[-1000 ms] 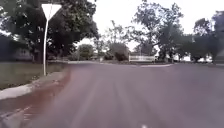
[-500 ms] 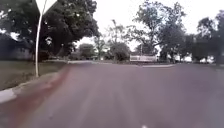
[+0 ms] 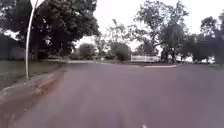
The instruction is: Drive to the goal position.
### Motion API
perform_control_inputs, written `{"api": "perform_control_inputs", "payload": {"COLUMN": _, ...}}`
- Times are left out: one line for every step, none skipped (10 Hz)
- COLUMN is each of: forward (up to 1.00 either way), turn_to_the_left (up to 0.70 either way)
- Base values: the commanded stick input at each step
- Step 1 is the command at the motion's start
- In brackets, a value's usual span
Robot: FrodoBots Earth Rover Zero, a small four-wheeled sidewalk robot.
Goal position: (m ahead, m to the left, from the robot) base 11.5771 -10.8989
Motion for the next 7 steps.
{"api": "perform_control_inputs", "payload": {"forward": 1.00, "turn_to_the_left": -0.40}}
{"api": "perform_control_inputs", "payload": {"forward": 1.00, "turn_to_the_left": -0.32}}
{"api": "perform_control_inputs", "payload": {"forward": 1.00, "turn_to_the_left": -0.08}}
{"api": "perform_control_inputs", "payload": {"forward": 1.00, "turn_to_the_left": 0.00}}
{"api": "perform_control_inputs", "payload": {"forward": 1.00, "turn_to_the_left": 0.00}}
{"api": "perform_control_inputs", "payload": {"forward": 1.00, "turn_to_the_left": 0.00}}
{"api": "perform_control_inputs", "payload": {"forward": 1.00, "turn_to_the_left": 0.00}}
